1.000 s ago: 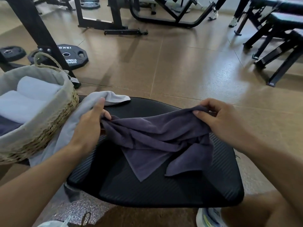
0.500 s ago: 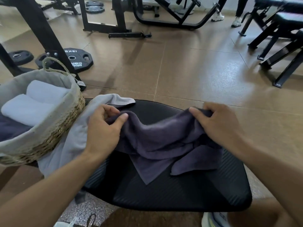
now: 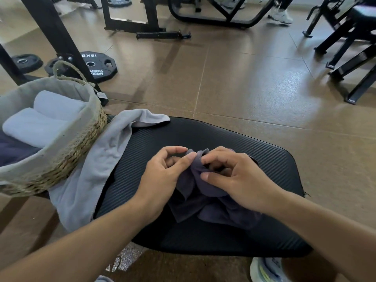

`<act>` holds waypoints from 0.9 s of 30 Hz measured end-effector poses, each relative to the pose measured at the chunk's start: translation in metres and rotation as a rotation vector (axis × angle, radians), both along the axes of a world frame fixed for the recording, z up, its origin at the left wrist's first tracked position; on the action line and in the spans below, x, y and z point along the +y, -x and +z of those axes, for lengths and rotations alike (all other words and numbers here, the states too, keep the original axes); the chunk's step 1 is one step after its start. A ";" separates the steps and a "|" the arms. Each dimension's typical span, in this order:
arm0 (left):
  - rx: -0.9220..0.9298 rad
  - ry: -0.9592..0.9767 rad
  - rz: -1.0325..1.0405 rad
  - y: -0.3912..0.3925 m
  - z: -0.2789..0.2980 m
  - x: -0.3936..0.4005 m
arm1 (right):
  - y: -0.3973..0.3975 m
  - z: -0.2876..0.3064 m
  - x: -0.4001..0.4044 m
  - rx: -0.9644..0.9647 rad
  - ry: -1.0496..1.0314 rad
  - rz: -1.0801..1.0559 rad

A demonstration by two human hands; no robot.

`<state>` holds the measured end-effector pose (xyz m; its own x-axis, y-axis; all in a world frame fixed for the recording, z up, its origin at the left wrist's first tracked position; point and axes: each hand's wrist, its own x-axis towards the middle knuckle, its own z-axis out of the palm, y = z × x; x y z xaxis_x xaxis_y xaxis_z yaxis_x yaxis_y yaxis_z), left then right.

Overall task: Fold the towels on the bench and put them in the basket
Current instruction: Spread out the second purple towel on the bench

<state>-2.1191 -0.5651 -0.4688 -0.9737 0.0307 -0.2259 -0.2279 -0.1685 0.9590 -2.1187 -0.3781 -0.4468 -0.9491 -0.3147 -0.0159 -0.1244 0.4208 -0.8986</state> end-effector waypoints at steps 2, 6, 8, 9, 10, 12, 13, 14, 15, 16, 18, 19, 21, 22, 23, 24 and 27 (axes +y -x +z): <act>-0.010 -0.072 -0.013 0.002 0.002 -0.001 | 0.000 0.002 0.002 0.050 -0.080 0.052; 0.049 0.014 -0.081 0.003 0.004 -0.004 | 0.000 0.004 0.007 0.224 -0.273 0.143; 0.074 0.042 -0.086 0.003 0.005 -0.004 | 0.000 0.005 0.009 0.285 -0.381 0.173; 0.082 0.044 -0.079 0.003 0.005 -0.004 | 0.001 0.006 0.010 0.305 -0.426 0.183; 0.089 0.044 -0.072 0.003 0.006 -0.004 | 0.000 0.006 0.011 0.320 -0.454 0.182; 0.106 0.055 -0.056 0.003 0.006 -0.004 | -0.001 0.006 0.011 0.332 -0.463 0.142; 0.116 0.078 -0.049 0.003 0.006 -0.004 | -0.002 0.006 0.011 0.333 -0.468 0.119; 0.128 0.113 -0.037 0.004 0.005 -0.004 | -0.003 0.007 0.010 0.335 -0.492 0.104; 0.138 0.152 -0.012 0.005 0.004 -0.005 | -0.003 0.008 0.010 0.339 -0.536 0.105; 0.149 0.190 0.036 0.007 0.003 -0.006 | -0.004 0.010 0.010 0.344 -0.593 0.120; 0.173 0.269 0.168 0.014 0.002 -0.010 | -0.004 0.014 0.011 0.341 -0.675 0.201; 0.183 0.310 0.225 0.018 0.002 -0.013 | -0.005 0.017 0.012 0.331 -0.672 0.253; 0.178 0.337 0.287 0.024 0.004 -0.019 | -0.011 0.021 0.011 0.261 -0.541 0.303; 0.160 0.299 0.288 0.025 0.004 -0.020 | -0.015 0.021 0.008 0.209 -0.427 0.279; 0.133 0.229 0.264 0.024 0.006 -0.020 | -0.018 0.020 0.004 0.147 -0.287 0.217; 0.101 0.154 0.219 0.022 0.007 -0.018 | -0.019 0.018 -0.001 0.070 -0.120 0.111; 0.086 0.082 0.019 0.011 0.004 -0.009 | -0.013 0.011 -0.009 -0.152 0.363 -0.321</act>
